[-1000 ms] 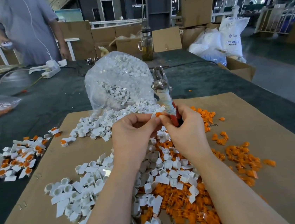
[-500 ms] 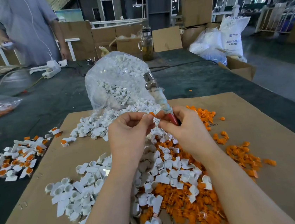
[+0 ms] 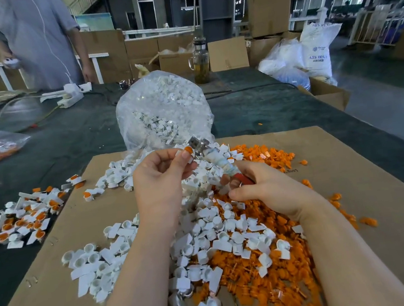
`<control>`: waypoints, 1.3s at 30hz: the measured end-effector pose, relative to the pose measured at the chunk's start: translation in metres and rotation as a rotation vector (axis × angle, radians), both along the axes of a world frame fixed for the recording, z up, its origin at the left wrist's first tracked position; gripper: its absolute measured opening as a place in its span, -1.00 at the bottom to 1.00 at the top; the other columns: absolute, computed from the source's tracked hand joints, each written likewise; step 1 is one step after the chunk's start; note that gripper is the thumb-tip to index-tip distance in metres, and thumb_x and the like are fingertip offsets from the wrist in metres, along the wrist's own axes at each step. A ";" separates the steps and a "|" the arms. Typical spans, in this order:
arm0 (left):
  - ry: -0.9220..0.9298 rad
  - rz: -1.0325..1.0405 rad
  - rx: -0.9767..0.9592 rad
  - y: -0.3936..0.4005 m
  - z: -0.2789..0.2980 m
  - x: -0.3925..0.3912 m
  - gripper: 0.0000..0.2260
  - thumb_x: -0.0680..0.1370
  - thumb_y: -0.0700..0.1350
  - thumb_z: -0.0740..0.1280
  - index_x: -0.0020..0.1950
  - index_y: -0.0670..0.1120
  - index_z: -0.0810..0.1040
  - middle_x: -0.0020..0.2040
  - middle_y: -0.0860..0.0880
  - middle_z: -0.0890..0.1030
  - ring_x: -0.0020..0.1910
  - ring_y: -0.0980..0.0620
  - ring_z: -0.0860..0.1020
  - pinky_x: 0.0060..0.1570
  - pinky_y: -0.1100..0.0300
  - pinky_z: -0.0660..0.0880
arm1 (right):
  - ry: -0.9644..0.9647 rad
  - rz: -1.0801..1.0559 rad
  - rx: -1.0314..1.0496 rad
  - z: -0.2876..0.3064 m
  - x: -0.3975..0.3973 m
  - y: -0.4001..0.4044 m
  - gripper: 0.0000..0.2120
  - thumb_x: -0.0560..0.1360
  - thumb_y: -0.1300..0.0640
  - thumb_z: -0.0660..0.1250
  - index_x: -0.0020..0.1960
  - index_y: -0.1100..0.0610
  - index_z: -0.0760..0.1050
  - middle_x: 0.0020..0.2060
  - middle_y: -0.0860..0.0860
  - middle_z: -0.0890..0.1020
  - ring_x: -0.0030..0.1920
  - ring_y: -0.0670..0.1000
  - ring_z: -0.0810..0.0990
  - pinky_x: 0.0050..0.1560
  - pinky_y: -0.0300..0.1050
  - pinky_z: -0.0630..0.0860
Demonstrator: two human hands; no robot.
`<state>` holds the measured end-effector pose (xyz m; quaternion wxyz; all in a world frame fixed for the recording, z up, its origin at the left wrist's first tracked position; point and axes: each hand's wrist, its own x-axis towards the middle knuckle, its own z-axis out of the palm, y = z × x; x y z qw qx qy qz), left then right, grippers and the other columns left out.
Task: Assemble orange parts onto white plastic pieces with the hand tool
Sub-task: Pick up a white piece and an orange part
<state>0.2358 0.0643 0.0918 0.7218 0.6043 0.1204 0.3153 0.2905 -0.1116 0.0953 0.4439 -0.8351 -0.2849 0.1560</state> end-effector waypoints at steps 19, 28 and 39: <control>-0.035 -0.027 0.049 0.005 0.001 -0.002 -0.90 0.52 -0.30 0.41 -0.16 -0.14 0.60 -0.37 0.07 0.66 -0.36 0.11 0.66 -0.27 0.33 0.57 | -0.101 0.063 -0.062 0.003 -0.008 0.009 -0.76 0.42 0.15 0.32 0.05 0.23 0.51 0.01 0.27 0.58 0.00 0.27 0.55 0.10 0.30 0.48; -0.021 -0.003 0.016 0.005 0.000 -0.001 -0.89 0.53 -0.30 0.40 -0.17 -0.14 0.60 -0.39 0.07 0.65 -0.39 0.14 0.64 -0.27 0.32 0.58 | -0.174 0.040 -0.063 -0.002 -0.004 0.013 -0.85 0.48 0.29 0.27 -0.14 0.05 0.52 -0.22 0.03 0.58 -0.28 -0.02 0.50 -0.22 0.04 0.46; -0.016 0.068 -0.670 0.025 0.005 -0.004 -0.90 0.57 -0.25 0.35 0.08 -0.22 0.57 -0.10 -0.11 0.74 -0.12 0.05 0.72 -0.22 0.30 0.61 | -0.376 -0.178 -0.132 -0.015 0.005 0.016 -0.79 0.53 0.00 0.34 -0.25 -0.07 0.38 -0.36 -0.12 0.50 -0.40 -0.18 0.47 -0.43 -0.32 0.27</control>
